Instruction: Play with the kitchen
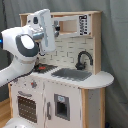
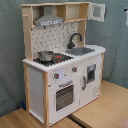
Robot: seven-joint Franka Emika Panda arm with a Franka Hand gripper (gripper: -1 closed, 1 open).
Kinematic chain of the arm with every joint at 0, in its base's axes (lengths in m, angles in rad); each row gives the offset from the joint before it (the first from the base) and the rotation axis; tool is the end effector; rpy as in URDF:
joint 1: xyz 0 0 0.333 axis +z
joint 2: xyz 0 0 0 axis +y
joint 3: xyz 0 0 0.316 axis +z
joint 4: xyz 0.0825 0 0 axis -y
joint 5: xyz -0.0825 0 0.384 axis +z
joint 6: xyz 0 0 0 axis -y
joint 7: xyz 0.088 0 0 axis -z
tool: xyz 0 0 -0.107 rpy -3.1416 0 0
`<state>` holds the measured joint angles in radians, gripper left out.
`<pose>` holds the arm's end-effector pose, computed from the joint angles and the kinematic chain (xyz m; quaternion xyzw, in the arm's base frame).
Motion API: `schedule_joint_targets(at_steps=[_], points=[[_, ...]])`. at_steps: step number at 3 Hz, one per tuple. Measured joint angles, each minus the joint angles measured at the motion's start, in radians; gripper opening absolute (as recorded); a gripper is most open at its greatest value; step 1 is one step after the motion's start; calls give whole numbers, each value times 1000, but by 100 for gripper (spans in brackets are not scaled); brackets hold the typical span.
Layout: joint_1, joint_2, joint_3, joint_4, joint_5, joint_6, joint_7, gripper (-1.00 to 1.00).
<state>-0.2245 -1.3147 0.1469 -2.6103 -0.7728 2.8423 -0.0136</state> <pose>0.1912 0.0605 0.7378 0.6557 0.1698 0.5908 0.4385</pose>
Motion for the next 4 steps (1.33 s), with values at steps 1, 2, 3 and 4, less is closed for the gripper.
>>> schedule_joint_targets(at_steps=[1,2,3,4], points=[[-30,59,-21,1,0,85,-6,-100],[-69,120,-32,3,0,168,-7,-100],[-109,178,-35,8,0,241,-7,-100],[-135,254,-27,34,0,299,-7,-100]])
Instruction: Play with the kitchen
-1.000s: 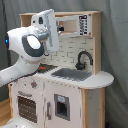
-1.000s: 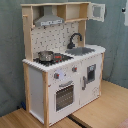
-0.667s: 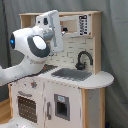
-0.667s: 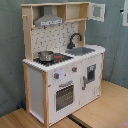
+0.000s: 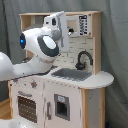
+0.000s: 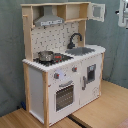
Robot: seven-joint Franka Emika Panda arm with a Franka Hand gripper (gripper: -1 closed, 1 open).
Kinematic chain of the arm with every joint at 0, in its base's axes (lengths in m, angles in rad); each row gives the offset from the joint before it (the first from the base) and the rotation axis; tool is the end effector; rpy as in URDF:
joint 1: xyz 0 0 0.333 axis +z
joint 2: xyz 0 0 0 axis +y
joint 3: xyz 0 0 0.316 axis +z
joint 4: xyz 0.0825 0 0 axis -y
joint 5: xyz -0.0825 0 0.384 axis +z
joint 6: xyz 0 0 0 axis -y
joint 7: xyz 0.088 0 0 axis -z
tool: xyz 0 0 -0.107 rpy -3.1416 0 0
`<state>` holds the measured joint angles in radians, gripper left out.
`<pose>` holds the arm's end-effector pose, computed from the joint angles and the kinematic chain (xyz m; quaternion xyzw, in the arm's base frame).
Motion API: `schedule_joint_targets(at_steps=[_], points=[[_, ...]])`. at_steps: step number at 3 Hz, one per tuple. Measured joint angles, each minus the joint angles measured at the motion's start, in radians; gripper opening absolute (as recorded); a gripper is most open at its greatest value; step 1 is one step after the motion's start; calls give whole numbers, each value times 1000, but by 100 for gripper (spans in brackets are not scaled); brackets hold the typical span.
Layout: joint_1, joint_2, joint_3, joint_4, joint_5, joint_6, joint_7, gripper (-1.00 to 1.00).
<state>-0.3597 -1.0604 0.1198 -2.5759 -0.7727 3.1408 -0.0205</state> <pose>0.2673 0.0244 0.7224 0.6578 0.2041 0.5997 0.4076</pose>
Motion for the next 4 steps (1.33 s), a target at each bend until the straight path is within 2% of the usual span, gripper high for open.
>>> schedule_joint_targets(at_steps=[2,4], points=[[0,153,83,116,2,3,16,-100],[-2,270,223,212,3,3,51,-100]])
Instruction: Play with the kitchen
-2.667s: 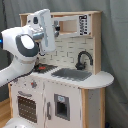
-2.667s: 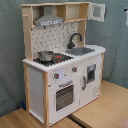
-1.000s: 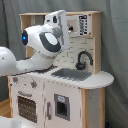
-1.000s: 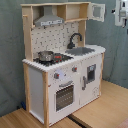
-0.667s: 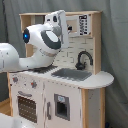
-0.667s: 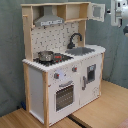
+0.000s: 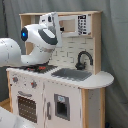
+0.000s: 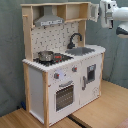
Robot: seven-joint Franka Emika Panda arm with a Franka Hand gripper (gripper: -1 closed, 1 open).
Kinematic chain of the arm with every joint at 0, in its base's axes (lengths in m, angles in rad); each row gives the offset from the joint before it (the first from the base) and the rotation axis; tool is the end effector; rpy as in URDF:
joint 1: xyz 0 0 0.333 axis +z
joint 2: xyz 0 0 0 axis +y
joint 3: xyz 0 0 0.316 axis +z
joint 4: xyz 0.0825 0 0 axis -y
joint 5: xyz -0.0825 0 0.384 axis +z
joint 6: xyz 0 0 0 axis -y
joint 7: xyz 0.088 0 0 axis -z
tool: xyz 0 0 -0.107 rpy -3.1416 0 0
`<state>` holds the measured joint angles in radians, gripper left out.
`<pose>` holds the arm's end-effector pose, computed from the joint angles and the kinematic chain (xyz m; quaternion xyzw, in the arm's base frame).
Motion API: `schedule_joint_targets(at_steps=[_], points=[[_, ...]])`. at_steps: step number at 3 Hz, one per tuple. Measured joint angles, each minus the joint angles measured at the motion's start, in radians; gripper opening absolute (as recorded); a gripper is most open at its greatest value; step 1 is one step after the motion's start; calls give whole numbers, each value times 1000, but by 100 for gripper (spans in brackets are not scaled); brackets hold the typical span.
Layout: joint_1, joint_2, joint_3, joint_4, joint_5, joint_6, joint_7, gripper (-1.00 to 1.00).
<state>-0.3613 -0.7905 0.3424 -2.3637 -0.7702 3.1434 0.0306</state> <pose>0.3533 0.1189 0.7220 0.6526 0.2988 0.5932 0.3647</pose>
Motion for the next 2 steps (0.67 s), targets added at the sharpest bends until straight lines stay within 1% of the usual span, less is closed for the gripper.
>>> schedule_joint_targets(at_steps=[1,2], points=[[-12,48,57,68,0,0,1,-100],[-38,90,129,131,0,-1,7,-100]])
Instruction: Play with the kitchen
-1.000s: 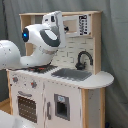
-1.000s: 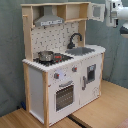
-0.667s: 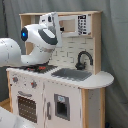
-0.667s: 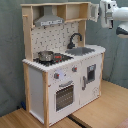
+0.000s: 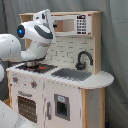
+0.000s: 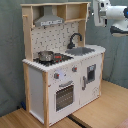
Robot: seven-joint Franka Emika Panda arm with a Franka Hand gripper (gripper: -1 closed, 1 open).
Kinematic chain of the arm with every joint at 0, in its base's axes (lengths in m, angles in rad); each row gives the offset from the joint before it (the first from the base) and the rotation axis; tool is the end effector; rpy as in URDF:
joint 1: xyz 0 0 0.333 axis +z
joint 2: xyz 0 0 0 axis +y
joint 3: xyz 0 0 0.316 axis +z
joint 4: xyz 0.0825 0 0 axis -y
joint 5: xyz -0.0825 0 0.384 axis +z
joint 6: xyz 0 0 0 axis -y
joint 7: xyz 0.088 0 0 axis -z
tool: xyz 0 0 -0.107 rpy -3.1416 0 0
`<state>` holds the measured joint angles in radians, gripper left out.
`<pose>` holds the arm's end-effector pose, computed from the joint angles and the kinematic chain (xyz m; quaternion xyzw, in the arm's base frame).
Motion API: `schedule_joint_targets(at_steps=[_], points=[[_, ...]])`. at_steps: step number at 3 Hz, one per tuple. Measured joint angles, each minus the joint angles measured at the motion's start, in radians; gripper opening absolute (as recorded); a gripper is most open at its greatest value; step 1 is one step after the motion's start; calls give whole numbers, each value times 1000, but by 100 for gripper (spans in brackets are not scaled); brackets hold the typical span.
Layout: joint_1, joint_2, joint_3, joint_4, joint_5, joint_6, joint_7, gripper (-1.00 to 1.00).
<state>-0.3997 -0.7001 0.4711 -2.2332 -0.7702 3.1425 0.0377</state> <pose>0.3749 0.1765 0.7348 0.6265 0.3408 0.6044 0.3550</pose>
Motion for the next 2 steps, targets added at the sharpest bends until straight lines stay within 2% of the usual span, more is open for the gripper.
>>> schedule_joint_targets(at_steps=[2], points=[[-84,112,106,117,0,0,2,-100]])
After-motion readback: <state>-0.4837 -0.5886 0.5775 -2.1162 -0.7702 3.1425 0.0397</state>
